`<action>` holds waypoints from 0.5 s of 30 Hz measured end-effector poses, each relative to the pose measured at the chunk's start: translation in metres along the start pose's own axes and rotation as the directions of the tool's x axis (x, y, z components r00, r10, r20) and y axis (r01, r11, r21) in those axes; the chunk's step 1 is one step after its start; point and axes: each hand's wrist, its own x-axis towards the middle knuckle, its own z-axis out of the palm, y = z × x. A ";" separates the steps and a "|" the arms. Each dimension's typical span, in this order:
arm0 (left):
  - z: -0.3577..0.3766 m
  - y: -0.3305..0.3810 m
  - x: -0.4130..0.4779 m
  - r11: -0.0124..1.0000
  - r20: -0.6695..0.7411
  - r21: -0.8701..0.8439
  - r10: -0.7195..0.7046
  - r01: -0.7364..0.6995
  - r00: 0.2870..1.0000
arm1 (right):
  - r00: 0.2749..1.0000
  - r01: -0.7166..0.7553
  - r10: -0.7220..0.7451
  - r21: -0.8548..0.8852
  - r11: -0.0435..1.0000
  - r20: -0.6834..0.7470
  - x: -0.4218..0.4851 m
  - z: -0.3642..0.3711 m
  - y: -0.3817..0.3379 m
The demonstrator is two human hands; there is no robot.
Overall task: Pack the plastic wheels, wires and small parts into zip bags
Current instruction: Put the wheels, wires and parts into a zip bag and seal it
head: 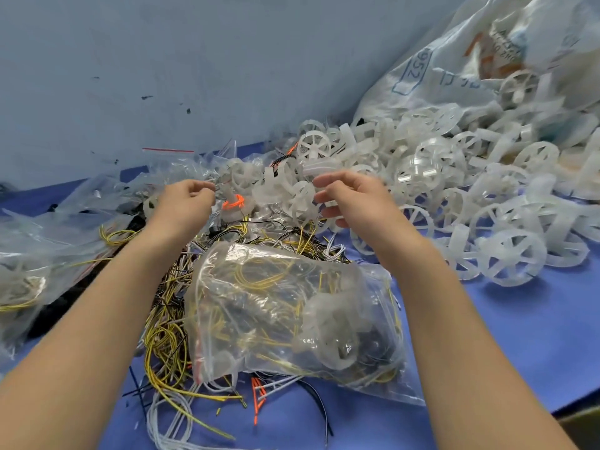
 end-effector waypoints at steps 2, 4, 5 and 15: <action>0.011 -0.012 0.021 0.989 0.017 0.144 -0.038 0.035 0.999 | 1.000 -0.002 0.002 0.006 1.000 0.002 0.001 -0.002 0.001; 0.019 -0.023 0.036 0.970 0.026 0.239 -0.045 0.038 0.999 | 1.000 -0.003 0.003 0.011 1.000 -0.001 0.003 -0.004 0.003; 0.021 -0.027 0.042 0.965 0.026 0.261 -0.044 0.035 0.999 | 1.000 -0.005 0.005 0.014 1.000 -0.002 0.003 -0.005 0.003; 0.048 -0.044 0.078 0.927 0.096 0.374 -0.076 0.035 0.993 | 0.999 -0.042 0.042 -0.001 0.999 0.023 0.006 -0.006 0.007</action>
